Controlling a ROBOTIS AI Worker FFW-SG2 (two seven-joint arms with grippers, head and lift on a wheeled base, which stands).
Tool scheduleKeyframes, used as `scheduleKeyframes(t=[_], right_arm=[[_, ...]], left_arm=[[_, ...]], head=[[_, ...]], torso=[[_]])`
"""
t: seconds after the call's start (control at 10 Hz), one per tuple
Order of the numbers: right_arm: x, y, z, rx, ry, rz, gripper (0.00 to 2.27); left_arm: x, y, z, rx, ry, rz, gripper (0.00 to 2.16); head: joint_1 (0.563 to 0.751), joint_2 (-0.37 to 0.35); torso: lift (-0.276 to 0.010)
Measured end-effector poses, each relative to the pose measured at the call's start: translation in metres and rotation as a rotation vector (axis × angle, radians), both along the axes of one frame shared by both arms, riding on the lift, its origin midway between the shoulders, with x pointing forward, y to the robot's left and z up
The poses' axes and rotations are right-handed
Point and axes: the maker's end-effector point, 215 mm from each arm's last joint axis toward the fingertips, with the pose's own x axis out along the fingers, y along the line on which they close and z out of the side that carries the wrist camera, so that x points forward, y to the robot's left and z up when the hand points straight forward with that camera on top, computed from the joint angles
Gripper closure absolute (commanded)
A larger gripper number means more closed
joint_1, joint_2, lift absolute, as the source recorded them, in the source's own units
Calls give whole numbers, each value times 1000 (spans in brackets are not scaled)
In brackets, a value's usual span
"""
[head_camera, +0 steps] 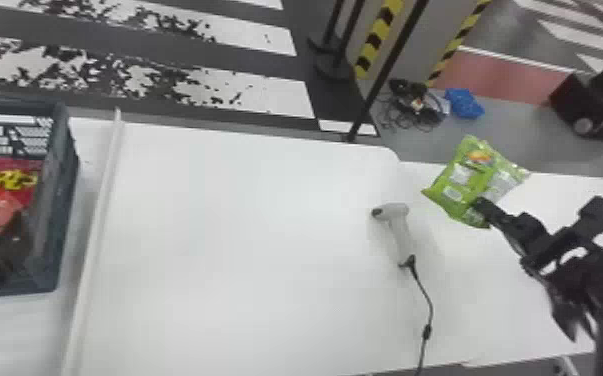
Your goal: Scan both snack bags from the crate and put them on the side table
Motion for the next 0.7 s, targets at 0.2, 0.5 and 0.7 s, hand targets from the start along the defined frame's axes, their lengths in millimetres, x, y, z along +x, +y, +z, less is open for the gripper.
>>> scheduleKeyframes(t=[0.2, 0.5, 0.7], right_arm=[[-26, -57, -23, -43, 63, -198, 2250], [-50, -80, -65, -11, 126, -318, 1160], [-50, -81, -72, -19, 123, -337, -1]], left_arm=[[0, 1, 0, 1, 1, 1, 49], [0, 0, 0, 1, 0, -1, 49], [0, 0, 0, 2, 1, -2, 49]], head=[[695, -350], [695, -350], [695, -350]], torso=[[-87], [-87], [-87]])
